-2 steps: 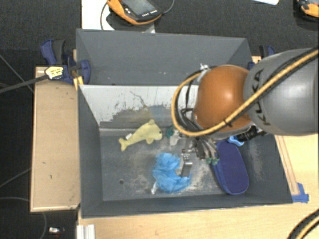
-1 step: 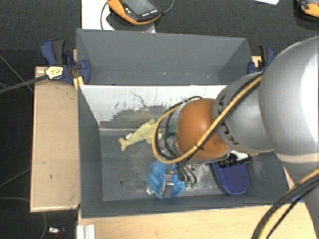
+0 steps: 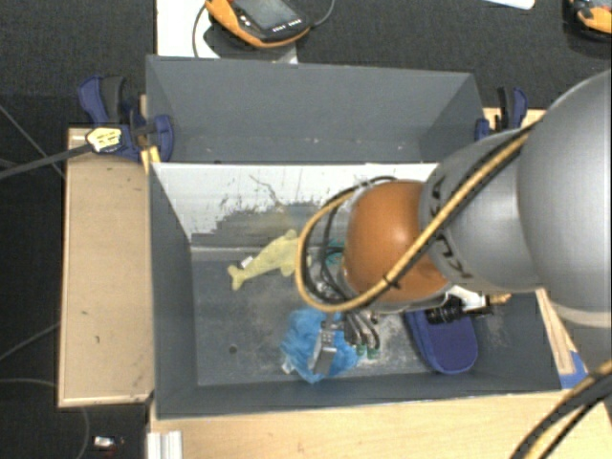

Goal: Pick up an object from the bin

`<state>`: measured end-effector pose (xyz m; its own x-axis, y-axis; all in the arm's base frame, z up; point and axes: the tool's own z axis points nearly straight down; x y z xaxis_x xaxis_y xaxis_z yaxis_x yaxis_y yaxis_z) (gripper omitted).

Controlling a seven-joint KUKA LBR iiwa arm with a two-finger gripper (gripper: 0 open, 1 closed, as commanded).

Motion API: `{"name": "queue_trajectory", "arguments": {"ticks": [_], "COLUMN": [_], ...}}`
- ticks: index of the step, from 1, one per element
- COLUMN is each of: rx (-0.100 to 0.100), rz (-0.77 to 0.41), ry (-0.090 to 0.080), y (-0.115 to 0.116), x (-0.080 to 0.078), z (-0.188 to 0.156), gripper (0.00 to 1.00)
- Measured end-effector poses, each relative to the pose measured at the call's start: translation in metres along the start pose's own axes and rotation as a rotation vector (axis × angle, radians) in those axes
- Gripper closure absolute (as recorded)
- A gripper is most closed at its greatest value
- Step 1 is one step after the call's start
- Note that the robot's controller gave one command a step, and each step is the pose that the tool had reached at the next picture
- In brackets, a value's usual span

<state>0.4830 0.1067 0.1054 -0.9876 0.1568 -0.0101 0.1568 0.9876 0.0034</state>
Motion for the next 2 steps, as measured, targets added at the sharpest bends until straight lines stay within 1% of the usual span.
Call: {"name": "queue_trajectory", "arguments": {"ticks": [1, 2], "rx": [-0.001, -0.004], "rz": [-0.034, 0.178], "ry": [0.003, -0.001], "y": [-0.001, -0.017], "x": [-0.005, -0.004], "z": [0.024, 0.034], "gripper": [0.00, 0.00]}}
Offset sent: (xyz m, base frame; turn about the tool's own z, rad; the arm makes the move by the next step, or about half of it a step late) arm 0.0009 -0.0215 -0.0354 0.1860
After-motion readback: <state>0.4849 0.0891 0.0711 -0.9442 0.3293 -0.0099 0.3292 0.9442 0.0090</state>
